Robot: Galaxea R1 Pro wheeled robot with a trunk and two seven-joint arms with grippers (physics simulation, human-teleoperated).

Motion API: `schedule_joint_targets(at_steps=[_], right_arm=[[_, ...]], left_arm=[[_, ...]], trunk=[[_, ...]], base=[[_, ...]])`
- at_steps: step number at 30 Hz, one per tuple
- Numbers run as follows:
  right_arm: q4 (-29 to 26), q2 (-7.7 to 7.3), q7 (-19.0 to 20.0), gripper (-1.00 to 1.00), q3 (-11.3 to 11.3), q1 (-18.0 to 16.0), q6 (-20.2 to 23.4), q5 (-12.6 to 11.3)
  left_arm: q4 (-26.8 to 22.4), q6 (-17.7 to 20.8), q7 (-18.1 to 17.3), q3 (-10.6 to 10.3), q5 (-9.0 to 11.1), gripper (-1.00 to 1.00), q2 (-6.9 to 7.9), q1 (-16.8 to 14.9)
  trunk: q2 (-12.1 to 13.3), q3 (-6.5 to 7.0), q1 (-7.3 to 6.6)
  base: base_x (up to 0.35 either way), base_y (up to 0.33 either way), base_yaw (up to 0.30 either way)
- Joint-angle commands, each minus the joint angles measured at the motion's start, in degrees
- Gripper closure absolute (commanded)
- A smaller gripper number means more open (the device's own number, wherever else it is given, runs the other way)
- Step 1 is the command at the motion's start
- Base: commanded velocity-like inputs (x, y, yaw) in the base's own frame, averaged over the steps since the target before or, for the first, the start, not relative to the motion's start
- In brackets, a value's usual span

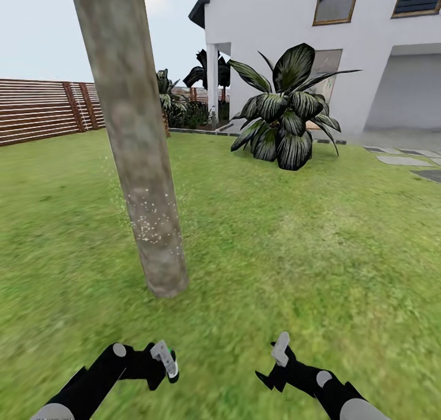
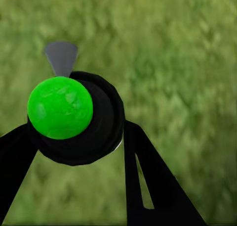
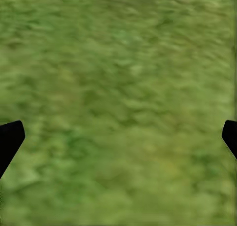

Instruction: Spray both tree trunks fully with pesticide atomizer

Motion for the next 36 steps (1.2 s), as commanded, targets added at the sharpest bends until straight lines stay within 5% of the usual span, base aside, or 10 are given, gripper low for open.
schedule_joint_targets(at_steps=[1, 17, 18, 19, 25, 31, 36], right_arm=[[-0.3, -0.18, 0.3, -1.0, 0.0, -0.3, 0.2, 0.0], [-5.5, 0.07, 1.1, -1.0, 0.3, -2.8, 5.4, -0.2], [-8.1, 0.11, 1.3, -1.0, 0.3, -5.0, 6.5, -0.2], [-8.1, 0.14, 2.0, -1.0, 0.3, -5.9, 6.5, -0.2], [-7.9, 1.93, 8.0, -1.0, 0.3, -10.5, 11.0, -0.2], [-7.8, 6.12, 15.8, -1.0, 0.3, -13.1, 12.1, -0.3], [-7.7, 6.58, 21.9, -1.0, 0.3, -13.3, 12.1, -0.3]], left_arm=[[0.3, 0.1, 0.0, 0.0, -0.3, 1.0, -0.07, -0.3], [3.1, 4.5, 4.0, -0.4, -3.8, 1.0, -4.03, -4.8], [11.8, 8.8, 8.0, -0.4, -7.6, 1.0, -8.79, -14.6], [12.5, 8.9, 8.4, -0.4, -7.7, 1.0, -9.2, -15.2], [13.1, 8.7, 8.7, -0.6, -8.0, 1.0, -9.38, -16.0], [13.2, 8.4, 8.4, -0.7, -8.2, 1.0, -9.42, -16.0], [13.1, 8.0, 8.3, -0.8, -9.4, 1.0, -9.21, -15.6]], trunk=[[0.0, 0.0, 0.0], [0.0, 0.0, 0.0], [0.0, 0.0, 0.0], [0.0, 0.0, 0.0], [0.0, 0.0, 0.0], [0.0, 0.0, 0.0], [0.0, 0.0, 0.0]], base=[[0.0, 0.0, 0.0], [0.0, 0.0, 0.0], [0.0, 0.0, 0.0], [0.0, 0.0, 0.0], [0.0, 0.0, 0.0], [0.0, 0.0, 0.0], [0.0, 0.0, 0.0]])
